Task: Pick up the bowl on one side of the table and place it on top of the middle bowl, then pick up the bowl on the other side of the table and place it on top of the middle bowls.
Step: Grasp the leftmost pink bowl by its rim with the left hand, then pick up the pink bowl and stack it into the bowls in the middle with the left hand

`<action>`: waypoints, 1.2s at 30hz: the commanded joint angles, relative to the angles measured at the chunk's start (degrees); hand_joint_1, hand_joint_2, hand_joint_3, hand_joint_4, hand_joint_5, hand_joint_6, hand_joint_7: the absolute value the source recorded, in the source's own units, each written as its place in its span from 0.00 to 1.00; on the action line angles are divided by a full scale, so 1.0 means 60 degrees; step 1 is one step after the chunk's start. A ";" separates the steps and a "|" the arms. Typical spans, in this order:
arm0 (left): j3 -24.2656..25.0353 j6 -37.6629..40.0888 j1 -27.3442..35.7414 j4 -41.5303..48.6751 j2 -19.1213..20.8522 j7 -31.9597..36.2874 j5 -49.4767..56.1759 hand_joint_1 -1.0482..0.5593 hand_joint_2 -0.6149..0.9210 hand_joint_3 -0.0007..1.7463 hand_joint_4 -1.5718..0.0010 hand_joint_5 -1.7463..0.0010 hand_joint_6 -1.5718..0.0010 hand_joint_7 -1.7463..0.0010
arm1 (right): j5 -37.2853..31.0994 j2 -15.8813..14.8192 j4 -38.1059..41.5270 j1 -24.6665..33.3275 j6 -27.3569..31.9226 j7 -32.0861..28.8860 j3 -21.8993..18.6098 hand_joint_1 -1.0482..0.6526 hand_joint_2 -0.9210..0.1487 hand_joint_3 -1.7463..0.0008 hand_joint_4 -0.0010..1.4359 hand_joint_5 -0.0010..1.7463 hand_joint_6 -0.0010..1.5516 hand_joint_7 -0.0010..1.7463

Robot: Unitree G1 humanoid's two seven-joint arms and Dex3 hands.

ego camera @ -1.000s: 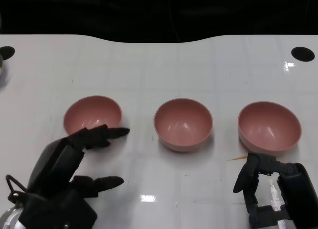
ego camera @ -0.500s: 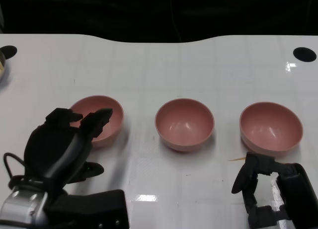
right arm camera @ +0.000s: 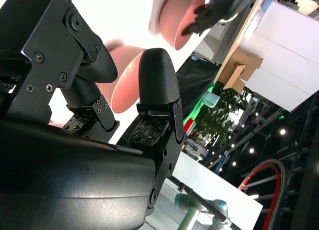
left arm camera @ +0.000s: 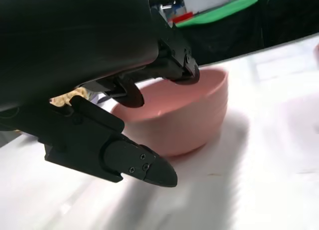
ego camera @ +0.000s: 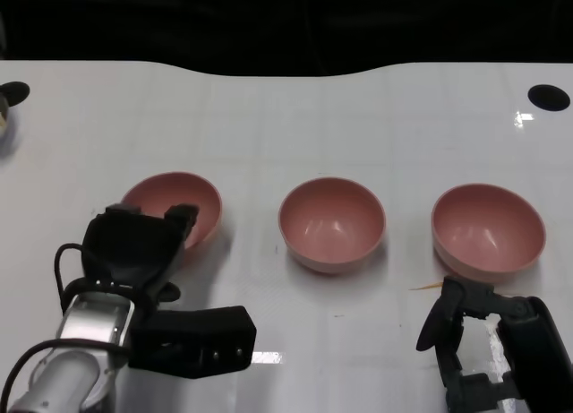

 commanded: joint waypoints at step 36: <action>-0.1820 -0.4428 -0.3013 0.2273 0.0301 0.5062 -0.1341 0.50 0.96 0.01 0.41 0.00 0.49 0.11 | 0.0073 -0.0012 -0.0396 0.0382 0.0098 0.0049 -0.0023 0.73 0.78 0.00 0.67 1.00 0.57 0.82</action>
